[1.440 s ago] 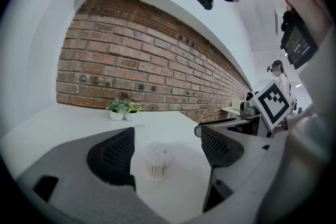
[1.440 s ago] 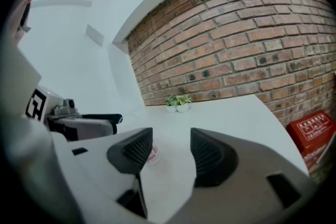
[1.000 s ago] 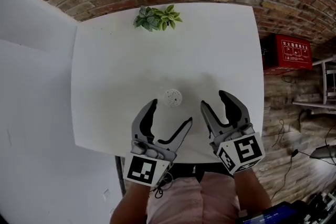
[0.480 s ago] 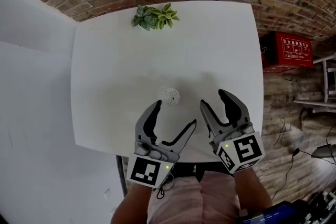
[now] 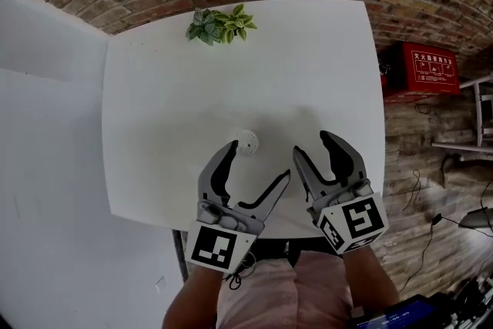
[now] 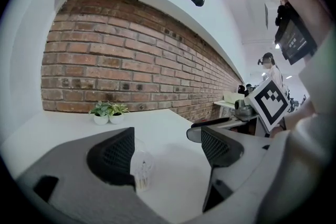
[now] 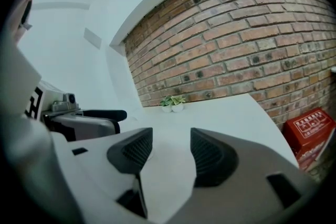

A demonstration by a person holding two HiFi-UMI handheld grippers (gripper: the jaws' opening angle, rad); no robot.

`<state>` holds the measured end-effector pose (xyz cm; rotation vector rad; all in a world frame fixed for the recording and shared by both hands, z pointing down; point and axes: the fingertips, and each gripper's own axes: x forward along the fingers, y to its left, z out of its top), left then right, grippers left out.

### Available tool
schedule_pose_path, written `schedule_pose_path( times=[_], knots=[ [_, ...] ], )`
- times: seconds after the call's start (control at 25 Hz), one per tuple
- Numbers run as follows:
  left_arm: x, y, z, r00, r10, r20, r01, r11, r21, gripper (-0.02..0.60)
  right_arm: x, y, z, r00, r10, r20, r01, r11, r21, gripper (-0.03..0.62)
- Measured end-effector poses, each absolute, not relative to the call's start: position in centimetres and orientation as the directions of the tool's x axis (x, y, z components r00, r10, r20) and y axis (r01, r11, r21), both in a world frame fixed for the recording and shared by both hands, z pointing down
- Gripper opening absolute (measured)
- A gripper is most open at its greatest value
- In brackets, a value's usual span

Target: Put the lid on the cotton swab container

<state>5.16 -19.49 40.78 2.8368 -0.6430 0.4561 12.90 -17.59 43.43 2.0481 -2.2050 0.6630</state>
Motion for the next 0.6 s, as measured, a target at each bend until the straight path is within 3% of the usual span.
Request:
schedule_pose_path(
  times=[0.6],
  knots=[
    [6.23,-19.71,41.76,0.863,-0.347,0.367,-0.415,-0.902,0.122,0.405,13.91,-18.03,43.72,-0.092,-0.938,0.333,-0.965,0.002,-0.262,0.229]
  ],
)
